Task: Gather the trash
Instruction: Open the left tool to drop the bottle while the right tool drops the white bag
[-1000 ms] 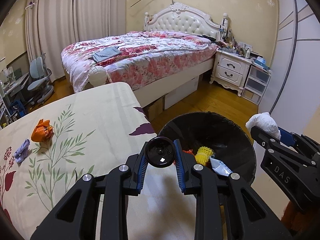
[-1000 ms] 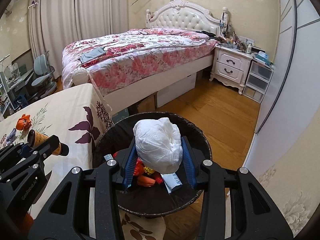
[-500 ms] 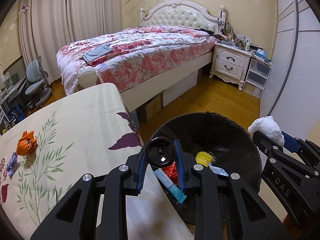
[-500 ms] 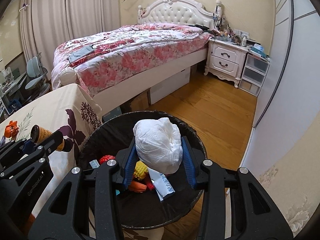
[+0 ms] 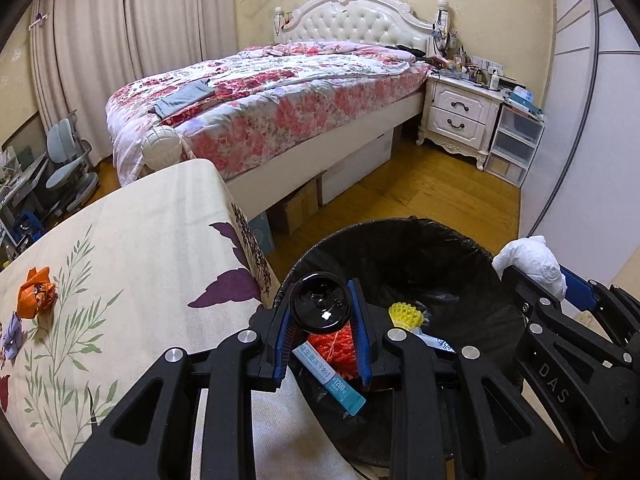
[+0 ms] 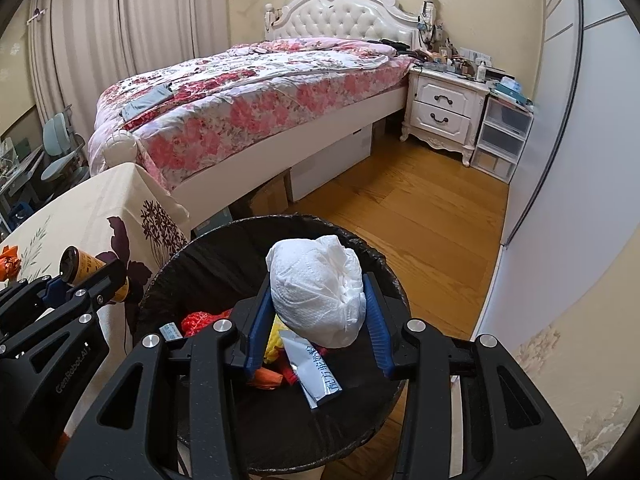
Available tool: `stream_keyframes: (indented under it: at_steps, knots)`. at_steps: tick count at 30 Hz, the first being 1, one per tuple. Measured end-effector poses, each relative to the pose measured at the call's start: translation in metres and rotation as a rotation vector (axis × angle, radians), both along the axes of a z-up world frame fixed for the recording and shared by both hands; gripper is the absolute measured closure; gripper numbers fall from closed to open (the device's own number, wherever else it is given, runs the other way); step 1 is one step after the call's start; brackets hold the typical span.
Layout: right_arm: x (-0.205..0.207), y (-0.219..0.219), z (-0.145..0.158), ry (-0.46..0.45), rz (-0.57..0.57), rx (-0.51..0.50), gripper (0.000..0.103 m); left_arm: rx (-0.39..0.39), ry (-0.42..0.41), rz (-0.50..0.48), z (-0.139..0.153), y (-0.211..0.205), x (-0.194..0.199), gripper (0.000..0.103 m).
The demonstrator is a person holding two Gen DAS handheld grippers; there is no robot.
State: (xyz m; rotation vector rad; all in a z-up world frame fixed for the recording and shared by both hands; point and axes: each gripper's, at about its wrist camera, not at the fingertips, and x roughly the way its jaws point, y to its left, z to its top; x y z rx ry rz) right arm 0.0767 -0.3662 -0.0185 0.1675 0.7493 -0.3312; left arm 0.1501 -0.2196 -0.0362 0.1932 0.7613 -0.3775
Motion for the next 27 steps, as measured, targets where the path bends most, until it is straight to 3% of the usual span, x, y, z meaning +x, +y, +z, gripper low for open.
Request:
stream_keyframes:
  at_steps: [7, 12, 17, 27]
  knots:
    - [0.002, -0.004, -0.005, 0.010, -0.010, 0.005, 0.061, 0.018, -0.008, -0.010, 0.000, -0.006, 0.001, 0.067]
    - [0.002, -0.004, -0.005, 0.011, -0.016, -0.004, 0.056, 0.020, -0.022, -0.007, 0.002, -0.007, 0.000, 0.048]
    - [-0.002, -0.007, -0.002, -0.004, -0.041, -0.014, 0.044, 0.013, -0.034, -0.001, 0.004, -0.005, -0.002, 0.032]
    - [-0.008, -0.012, 0.001, -0.007, -0.075, -0.039, 0.031, -0.011, -0.040, 0.030, 0.009, 0.003, -0.002, 0.022]
